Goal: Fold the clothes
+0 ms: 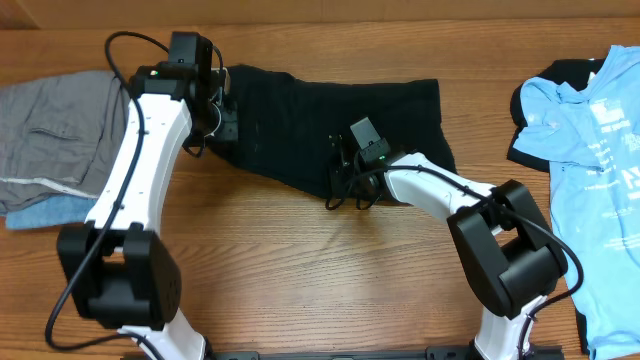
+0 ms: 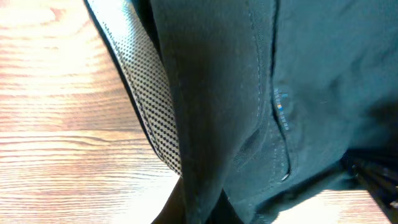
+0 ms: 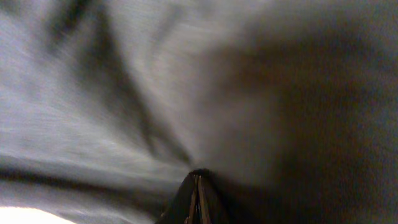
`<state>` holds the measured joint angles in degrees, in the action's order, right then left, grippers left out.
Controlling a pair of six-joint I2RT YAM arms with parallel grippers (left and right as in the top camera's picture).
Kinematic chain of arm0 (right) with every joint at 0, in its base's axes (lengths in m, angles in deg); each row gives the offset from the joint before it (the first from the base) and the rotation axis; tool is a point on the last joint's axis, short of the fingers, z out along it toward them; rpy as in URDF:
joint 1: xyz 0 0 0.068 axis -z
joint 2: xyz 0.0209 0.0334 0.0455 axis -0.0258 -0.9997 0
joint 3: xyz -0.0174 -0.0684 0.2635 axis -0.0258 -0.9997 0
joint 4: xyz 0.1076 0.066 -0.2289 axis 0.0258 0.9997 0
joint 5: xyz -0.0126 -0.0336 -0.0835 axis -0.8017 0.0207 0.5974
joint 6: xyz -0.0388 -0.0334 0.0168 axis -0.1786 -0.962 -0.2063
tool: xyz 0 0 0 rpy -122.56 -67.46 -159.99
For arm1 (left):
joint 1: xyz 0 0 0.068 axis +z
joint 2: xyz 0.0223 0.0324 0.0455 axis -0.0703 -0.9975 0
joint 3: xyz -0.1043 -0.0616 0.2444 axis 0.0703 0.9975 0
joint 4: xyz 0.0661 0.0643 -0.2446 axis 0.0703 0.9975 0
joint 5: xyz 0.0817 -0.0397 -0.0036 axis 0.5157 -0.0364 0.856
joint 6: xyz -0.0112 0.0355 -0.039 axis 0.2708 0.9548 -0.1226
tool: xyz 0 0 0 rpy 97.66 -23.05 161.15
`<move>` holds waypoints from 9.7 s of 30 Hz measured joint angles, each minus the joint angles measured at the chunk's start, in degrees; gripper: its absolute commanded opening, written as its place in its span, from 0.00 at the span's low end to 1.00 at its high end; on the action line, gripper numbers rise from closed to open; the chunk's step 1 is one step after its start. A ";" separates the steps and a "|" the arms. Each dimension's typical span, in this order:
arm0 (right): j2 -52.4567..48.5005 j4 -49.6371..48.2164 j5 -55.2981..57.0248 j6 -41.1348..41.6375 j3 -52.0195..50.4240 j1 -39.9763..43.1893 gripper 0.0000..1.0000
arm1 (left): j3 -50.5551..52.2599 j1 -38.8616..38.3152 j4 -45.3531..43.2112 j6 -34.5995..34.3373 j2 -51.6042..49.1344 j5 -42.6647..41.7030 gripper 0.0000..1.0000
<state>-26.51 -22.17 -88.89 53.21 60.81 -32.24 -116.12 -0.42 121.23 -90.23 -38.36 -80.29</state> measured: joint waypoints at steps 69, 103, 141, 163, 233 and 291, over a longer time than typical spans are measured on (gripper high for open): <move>-15.69 -15.08 11.74 7.80 29.38 -0.02 0.04 | 0.02 -4.48 0.28 0.07 2.89 3.02 0.07; -12.61 18.32 11.91 1.03 32.24 18.47 0.04 | -8.48 -8.72 0.68 9.01 2.89 10.43 0.04; -12.61 28.74 11.89 -0.85 25.62 32.72 0.04 | -8.63 -35.69 -13.90 14.08 -4.59 15.37 0.05; -9.97 21.31 8.92 -0.85 18.91 33.68 0.04 | -8.85 -35.71 -27.71 10.88 -12.13 2.34 0.13; -3.63 31.08 1.20 -19.04 25.53 32.96 0.68 | -14.12 -1.14 -4.17 -14.97 -12.11 -0.76 1.00; 2.10 20.24 12.07 17.81 2.47 30.25 0.04 | -14.12 -1.14 -4.15 -14.97 -12.11 -0.79 1.00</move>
<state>-24.41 -1.93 -76.83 71.02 63.28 -1.99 -130.24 -1.55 117.08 -105.20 -50.47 -81.08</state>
